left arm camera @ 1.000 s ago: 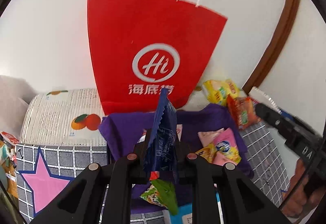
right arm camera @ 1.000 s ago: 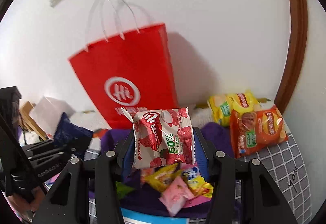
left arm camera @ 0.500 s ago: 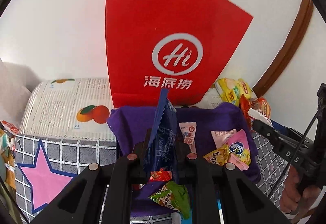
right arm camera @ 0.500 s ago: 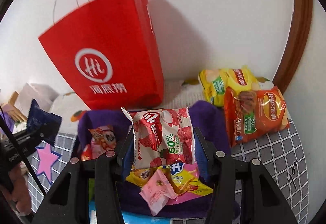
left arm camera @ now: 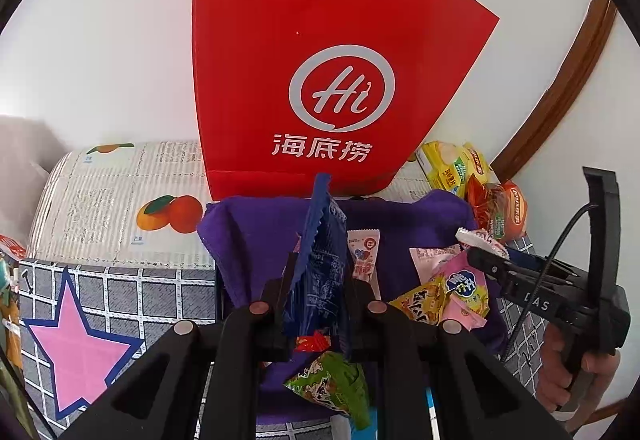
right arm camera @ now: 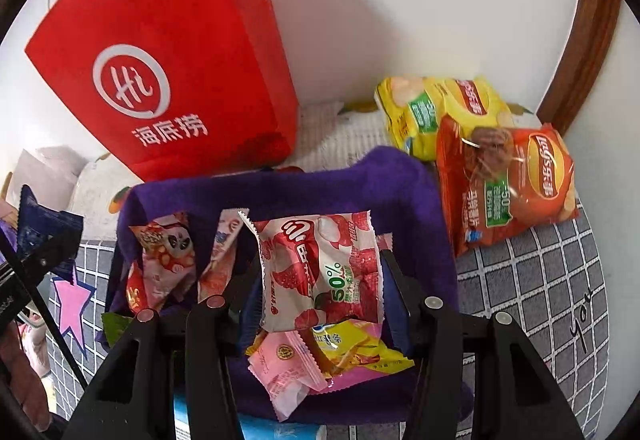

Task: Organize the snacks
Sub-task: 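Open the right gripper to drop the strawberry packet onto the towel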

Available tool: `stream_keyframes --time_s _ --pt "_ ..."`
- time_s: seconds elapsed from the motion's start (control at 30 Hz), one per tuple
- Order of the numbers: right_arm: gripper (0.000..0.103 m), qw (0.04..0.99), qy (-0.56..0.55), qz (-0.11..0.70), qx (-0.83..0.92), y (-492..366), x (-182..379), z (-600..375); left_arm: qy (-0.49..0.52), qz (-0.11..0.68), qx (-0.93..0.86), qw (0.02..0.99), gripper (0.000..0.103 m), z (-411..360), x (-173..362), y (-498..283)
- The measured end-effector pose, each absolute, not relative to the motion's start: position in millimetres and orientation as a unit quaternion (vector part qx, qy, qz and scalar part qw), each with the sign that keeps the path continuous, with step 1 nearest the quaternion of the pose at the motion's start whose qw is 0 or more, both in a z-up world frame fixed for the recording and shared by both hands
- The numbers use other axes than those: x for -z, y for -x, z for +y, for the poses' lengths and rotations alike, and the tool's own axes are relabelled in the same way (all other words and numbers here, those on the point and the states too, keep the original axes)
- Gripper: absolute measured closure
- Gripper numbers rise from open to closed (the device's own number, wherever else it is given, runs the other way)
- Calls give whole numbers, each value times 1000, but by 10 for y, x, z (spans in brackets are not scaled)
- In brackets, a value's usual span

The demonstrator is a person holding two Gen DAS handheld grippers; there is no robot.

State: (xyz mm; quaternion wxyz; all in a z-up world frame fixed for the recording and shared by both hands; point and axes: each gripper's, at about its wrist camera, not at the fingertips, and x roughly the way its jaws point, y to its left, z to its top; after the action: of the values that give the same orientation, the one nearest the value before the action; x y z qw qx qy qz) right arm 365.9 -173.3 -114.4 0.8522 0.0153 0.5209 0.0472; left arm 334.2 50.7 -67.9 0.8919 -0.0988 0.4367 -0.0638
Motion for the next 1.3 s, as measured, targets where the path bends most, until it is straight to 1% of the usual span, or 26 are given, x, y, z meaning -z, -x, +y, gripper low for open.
stream_keyframes --time_s 0.37,0.7,0.8,1.07,1.23,1.3 --pt "49 835 0 550 -25 -3767 1322 -1733 99 439 71 890 88 479 689 -3333" --pt "47 834 6 552 0 -3791 1398 -1797 101 446 75 886 88 489 739 -3344" --pt "43 833 16 553 -2 -3795 1410 -1774 109 450 85 882 88 493 754 -3355" --pt "42 828 -4 561 -10 -3817 1408 -1849 106 453 86 881 88 471 781 -3367" --pt "35 833 -10 552 -22 -3780 1329 -1838 103 457 91 879 88 437 806 -3383" --pt "35 836 -10 548 -26 -3762 1296 -1820 102 459 92 878 88 429 810 -3383"
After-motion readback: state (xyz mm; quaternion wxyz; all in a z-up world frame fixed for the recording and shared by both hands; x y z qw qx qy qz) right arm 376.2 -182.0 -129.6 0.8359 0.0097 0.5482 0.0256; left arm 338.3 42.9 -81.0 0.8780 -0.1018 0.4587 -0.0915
